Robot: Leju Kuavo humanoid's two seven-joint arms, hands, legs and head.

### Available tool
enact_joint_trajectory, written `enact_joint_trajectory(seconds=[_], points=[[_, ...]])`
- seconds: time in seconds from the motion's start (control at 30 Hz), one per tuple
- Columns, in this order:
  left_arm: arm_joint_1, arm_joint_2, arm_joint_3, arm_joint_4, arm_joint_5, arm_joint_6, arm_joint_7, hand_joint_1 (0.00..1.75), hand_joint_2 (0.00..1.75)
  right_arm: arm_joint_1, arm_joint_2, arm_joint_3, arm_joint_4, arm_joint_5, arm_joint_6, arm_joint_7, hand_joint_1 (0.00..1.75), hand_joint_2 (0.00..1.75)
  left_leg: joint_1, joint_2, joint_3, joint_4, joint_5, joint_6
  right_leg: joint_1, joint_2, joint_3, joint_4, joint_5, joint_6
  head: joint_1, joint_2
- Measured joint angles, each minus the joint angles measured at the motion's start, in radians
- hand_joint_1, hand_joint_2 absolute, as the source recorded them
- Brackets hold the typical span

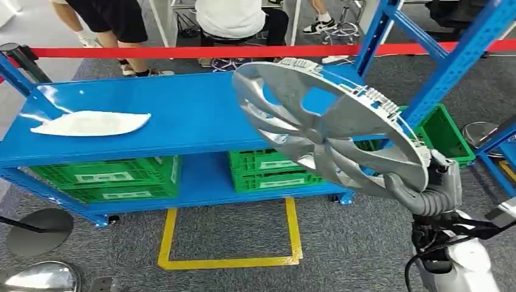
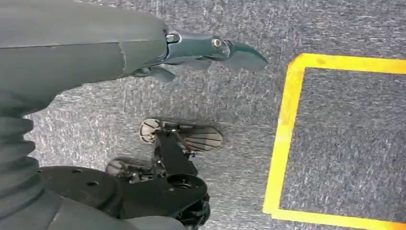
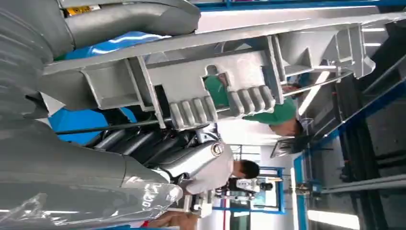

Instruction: Take the parts from the cabinet and place them on the table.

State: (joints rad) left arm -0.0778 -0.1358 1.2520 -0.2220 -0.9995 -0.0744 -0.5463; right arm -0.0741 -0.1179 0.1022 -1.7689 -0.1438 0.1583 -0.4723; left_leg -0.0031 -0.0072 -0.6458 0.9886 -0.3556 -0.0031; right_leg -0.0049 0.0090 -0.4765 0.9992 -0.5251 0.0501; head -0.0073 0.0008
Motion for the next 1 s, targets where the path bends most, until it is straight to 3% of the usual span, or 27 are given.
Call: enact_joint_trajectory(seconds=[0.07, 0.1, 0.13, 0.17, 0.2, 0.23, 0.27, 0.3, 0.33, 0.4, 0.43, 0.47, 0.5, 0.6, 0.63, 0.7, 0.73, 0.77, 0.8, 0.83, 0.87, 0.9, 0.93, 1.0], points=[[0.000, 0.000, 0.000, 0.000, 0.000, 0.000, 0.000, 0.00, 1.75, 0.001, 0.000, 0.000, 0.000, -0.001, 0.002, 0.000, 1.75, 1.75, 0.003, 0.000, -0.002, -0.005, 0.017, -0.011, 0.005, 0.001, -0.025, 0.007, 0.007, -0.009, 0.004, 0.000], [0.003, 0.000, 0.001, 0.000, 0.000, 0.000, 0.000, 0.00, 1.75, 0.001, 0.000, 0.000, 0.001, 0.000, 0.002, 0.000, 1.75, 1.75, 0.002, -0.002, -0.004, -0.005, 0.025, -0.019, 0.003, -0.001, -0.033, 0.003, 0.017, -0.022, 0.004, 0.000], [0.004, 0.002, 0.001, 0.000, 0.000, 0.000, 0.000, 0.00, 1.75, -0.001, 0.000, 0.000, 0.002, 0.000, 0.002, 0.001, 1.75, 1.75, 0.005, -0.002, -0.012, 0.002, 0.007, -0.023, -0.002, -0.007, -0.039, 0.001, 0.029, -0.034, 0.006, 0.000], [0.005, 0.002, 0.001, 0.000, 0.000, 0.000, 0.000, 0.00, 1.75, -0.001, 0.000, 0.000, 0.002, 0.000, 0.002, 0.000, 1.75, 1.75, 0.003, -0.001, -0.026, 0.035, -0.054, -0.029, -0.003, -0.006, -0.044, 0.000, 0.041, -0.043, 0.000, 0.000], [0.005, 0.002, 0.001, 0.000, 0.000, 0.000, 0.000, 0.00, 1.75, -0.001, 0.000, 0.000, 0.002, -0.001, 0.002, 0.000, 1.75, 1.75, 0.005, -0.001, -0.045, 0.104, -0.123, -0.035, -0.004, -0.006, -0.060, 0.001, 0.056, -0.045, -0.005, 0.000], [0.003, 0.001, 0.001, 0.000, 0.000, 0.000, 0.000, 0.00, 1.75, 0.000, 0.000, 0.000, 0.002, -0.001, 0.002, 0.000, 1.75, 1.75, 0.006, -0.001, -0.066, 0.185, -0.176, -0.039, -0.004, -0.006, -0.075, 0.001, 0.068, -0.047, -0.005, 0.000], [0.003, 0.000, 0.001, 0.000, 0.000, 0.000, 0.000, 0.00, 1.75, 0.002, 0.000, 0.000, 0.002, -0.001, 0.002, 0.000, 1.75, 1.75, 0.006, -0.001, -0.084, 0.261, -0.210, -0.041, -0.003, -0.007, -0.089, 0.002, 0.079, -0.046, -0.005, 0.000], [0.003, 0.000, 0.001, 0.000, 0.000, -0.001, 0.000, 0.00, 1.75, 0.004, 0.000, 0.000, 0.003, -0.001, 0.002, 0.000, 1.75, 1.75, 0.006, -0.001, -0.088, 0.312, -0.217, -0.042, -0.003, -0.008, -0.104, 0.004, 0.089, -0.045, -0.005, 0.000], [0.003, 0.000, 0.001, 0.000, 0.000, -0.001, 0.000, 0.00, 1.75, 0.005, 0.000, 0.000, 0.004, -0.001, 0.003, 0.000, 1.75, 1.75, 0.006, -0.001, -0.072, 0.315, -0.195, -0.042, -0.003, -0.009, -0.119, 0.005, 0.099, -0.043, -0.005, 0.000], [0.003, 0.000, 0.001, 0.000, 0.000, -0.001, 0.000, 0.00, 1.75, 0.005, 0.000, 0.000, 0.004, 0.001, 0.009, 0.002, 1.75, 1.75, 0.007, -0.001, 0.013, 0.211, -0.122, -0.039, -0.005, -0.009, -0.147, 0.010, 0.117, -0.036, -0.005, 0.000], [0.001, 0.000, 0.001, 0.000, 0.000, 0.000, 0.000, 0.00, 1.75, 0.005, -0.001, 0.000, 0.004, 0.002, 0.013, 0.002, 1.75, 1.75, 0.007, -0.001, 0.074, 0.126, -0.109, -0.037, -0.006, -0.009, -0.157, 0.013, 0.125, -0.032, -0.005, 0.000], [-0.001, 0.000, 0.001, 0.000, 0.000, -0.001, 0.000, 0.00, 1.75, 0.005, -0.001, 0.000, 0.004, 0.004, 0.015, 0.002, 1.75, 1.75, 0.009, -0.001, 0.134, 0.044, -0.131, -0.035, -0.005, -0.008, -0.162, 0.016, 0.132, -0.026, -0.006, 0.000], [-0.003, 0.000, 0.001, 0.000, 0.000, 0.000, 0.000, 0.00, 1.75, 0.003, -0.003, 0.000, 0.004, 0.005, 0.017, 0.001, 1.75, 1.75, 0.005, -0.005, 0.166, -0.021, -0.148, -0.027, 0.001, -0.009, -0.170, 0.021, 0.139, -0.022, -0.005, 0.000], [-0.002, 0.000, 0.001, 0.000, -0.003, 0.001, 0.000, 0.00, 1.75, 0.005, -0.004, 0.000, 0.005, 0.008, 0.023, 0.001, 1.75, 1.75, 0.000, -0.005, 0.142, -0.011, -0.131, -0.002, -0.001, -0.010, -0.175, 0.006, 0.172, -0.004, -0.003, 0.000], [-0.001, -0.005, 0.001, 0.000, -0.003, 0.002, 0.000, 0.00, 1.75, 0.007, -0.005, 0.000, 0.006, 0.011, 0.023, 0.001, 1.75, 1.75, 0.007, 0.001, 0.134, -0.017, -0.118, 0.009, -0.003, -0.007, -0.184, 0.008, 0.172, 0.001, -0.008, 0.000], [-0.002, -0.001, 0.001, 0.000, -0.003, 0.003, 0.000, 0.00, 1.75, 0.007, -0.006, 0.000, 0.009, 0.016, 0.021, 0.000, 1.75, 1.75, 0.006, 0.003, 0.108, -0.016, -0.096, 0.023, -0.005, -0.008, -0.216, 0.082, 0.061, 0.008, -0.001, 0.000], [-0.002, -0.001, 0.001, 0.000, -0.003, 0.003, 0.000, 0.00, 1.75, 0.007, -0.007, 0.000, 0.009, 0.018, 0.018, 0.000, 1.75, 1.75, 0.005, 0.003, 0.094, -0.016, -0.084, 0.025, -0.005, -0.008, -0.234, 0.170, -0.005, 0.012, -0.001, 0.000], [-0.002, 0.000, 0.001, 0.000, -0.003, 0.002, 0.000, 0.00, 1.75, 0.008, -0.007, 0.000, 0.011, 0.018, 0.016, -0.001, 1.75, 1.75, 0.003, 0.003, 0.080, -0.015, -0.073, 0.026, -0.004, -0.008, -0.250, 0.248, -0.046, 0.014, -0.001, 0.000], [-0.002, -0.001, 0.001, 0.000, -0.003, 0.002, 0.000, 0.00, 1.75, 0.008, -0.007, 0.000, 0.013, 0.017, 0.015, -0.001, 1.75, 1.75, 0.002, 0.003, 0.065, -0.014, -0.061, 0.026, -0.004, -0.008, -0.257, 0.311, -0.062, 0.015, -0.001, 0.000], [-0.002, -0.001, 0.001, 0.000, -0.003, 0.002, 0.000, 0.00, 1.75, 0.009, -0.007, -0.001, 0.014, 0.017, 0.013, -0.002, 1.75, 1.75, 0.001, 0.003, 0.051, -0.013, -0.050, 0.025, -0.004, -0.008, -0.246, 0.329, -0.047, 0.014, -0.001, 0.000], [-0.001, -0.002, 0.001, 0.000, -0.003, 0.001, 0.000, 0.00, 1.75, 0.010, -0.007, -0.001, 0.014, 0.017, 0.012, -0.002, 1.75, 1.75, 0.000, 0.003, 0.037, -0.013, -0.039, 0.023, -0.004, -0.008, -0.215, 0.306, -0.010, 0.011, -0.001, 0.000], [-0.002, -0.001, 0.001, 0.000, -0.003, 0.001, 0.000, 0.00, 1.75, 0.010, -0.007, -0.001, 0.014, 0.017, 0.012, -0.002, 1.75, 1.75, 0.000, 0.003, 0.024, -0.013, -0.028, 0.021, -0.003, -0.008, -0.161, 0.241, 0.032, 0.007, -0.001, 0.000], [-0.002, -0.002, 0.001, 0.000, -0.003, 0.001, 0.000, 0.00, 1.75, 0.009, -0.007, -0.002, 0.014, 0.017, 0.011, -0.002, 1.75, 1.75, 0.000, 0.003, 0.014, -0.013, -0.019, 0.018, -0.002, -0.008, -0.098, 0.155, 0.053, 0.002, -0.001, 0.000], [-0.002, -0.002, 0.001, 0.000, -0.003, 0.001, 0.000, 0.00, 1.75, 0.006, -0.007, -0.002, 0.014, 0.018, 0.010, -0.001, 1.75, 1.75, -0.003, 0.003, 0.000, -0.011, -0.001, 0.008, 0.005, -0.008, 0.022, -0.022, 0.004, -0.003, -0.003, 0.000]])
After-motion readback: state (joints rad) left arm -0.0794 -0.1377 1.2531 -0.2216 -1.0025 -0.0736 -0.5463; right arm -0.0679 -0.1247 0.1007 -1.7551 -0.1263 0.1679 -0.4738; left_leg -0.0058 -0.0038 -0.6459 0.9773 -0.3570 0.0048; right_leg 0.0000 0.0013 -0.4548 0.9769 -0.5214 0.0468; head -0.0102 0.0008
